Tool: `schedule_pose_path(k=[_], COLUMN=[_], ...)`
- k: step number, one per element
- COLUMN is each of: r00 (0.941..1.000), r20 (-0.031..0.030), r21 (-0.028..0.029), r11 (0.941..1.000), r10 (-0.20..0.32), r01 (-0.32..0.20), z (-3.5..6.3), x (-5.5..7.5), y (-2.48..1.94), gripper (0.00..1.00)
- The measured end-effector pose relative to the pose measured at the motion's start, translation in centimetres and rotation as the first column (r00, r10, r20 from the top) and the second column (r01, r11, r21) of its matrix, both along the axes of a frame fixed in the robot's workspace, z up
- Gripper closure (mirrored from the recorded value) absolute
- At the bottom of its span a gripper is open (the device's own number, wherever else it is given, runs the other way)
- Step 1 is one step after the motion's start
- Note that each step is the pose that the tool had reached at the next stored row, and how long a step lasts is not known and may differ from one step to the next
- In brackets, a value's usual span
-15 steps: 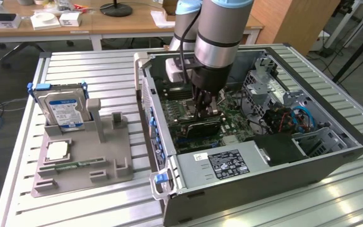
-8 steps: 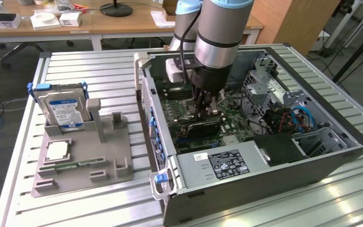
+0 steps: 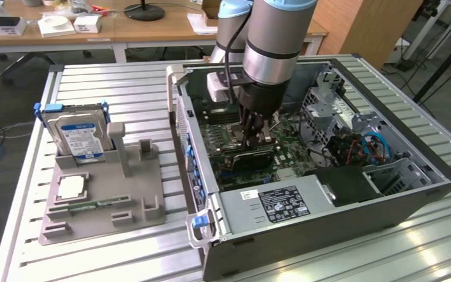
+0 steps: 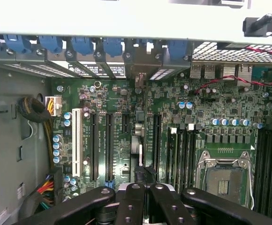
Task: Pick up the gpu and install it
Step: 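Press down on the gpu until it lock into place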
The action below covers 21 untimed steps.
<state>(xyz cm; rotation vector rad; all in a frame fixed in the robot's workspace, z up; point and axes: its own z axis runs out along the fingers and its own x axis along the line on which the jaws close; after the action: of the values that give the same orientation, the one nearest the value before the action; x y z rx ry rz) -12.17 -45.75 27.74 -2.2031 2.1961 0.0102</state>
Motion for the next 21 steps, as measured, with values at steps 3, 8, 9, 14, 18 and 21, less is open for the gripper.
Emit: schedule_pose_path(k=[3,8,9,14,18,21], r00=[1.0,1.0,1.0,1.0,1.0,1.0], r20=[-0.0012,-0.0011,-0.0011,-0.001,-0.0011,-0.0012], r21=[-0.0011,-0.0008,-0.0009,-0.0006,0.0,-0.0003], r11=[1.0,1.0,1.0,1.0,1.0,1.0], r10=[0.0,0.0,0.0,0.0,0.0,0.0], r01=[0.0,0.0,0.0,0.0,0.0,0.0], z=[-0.13,-0.36,-0.4,-0.57,-0.89,-0.89], x=[0.0,0.0,0.0,0.0,0.0,0.0], y=[0.0,0.0,0.0,0.0,0.0,-0.01], gripper=[0.9,0.9,0.9,0.9,0.9,0.9])
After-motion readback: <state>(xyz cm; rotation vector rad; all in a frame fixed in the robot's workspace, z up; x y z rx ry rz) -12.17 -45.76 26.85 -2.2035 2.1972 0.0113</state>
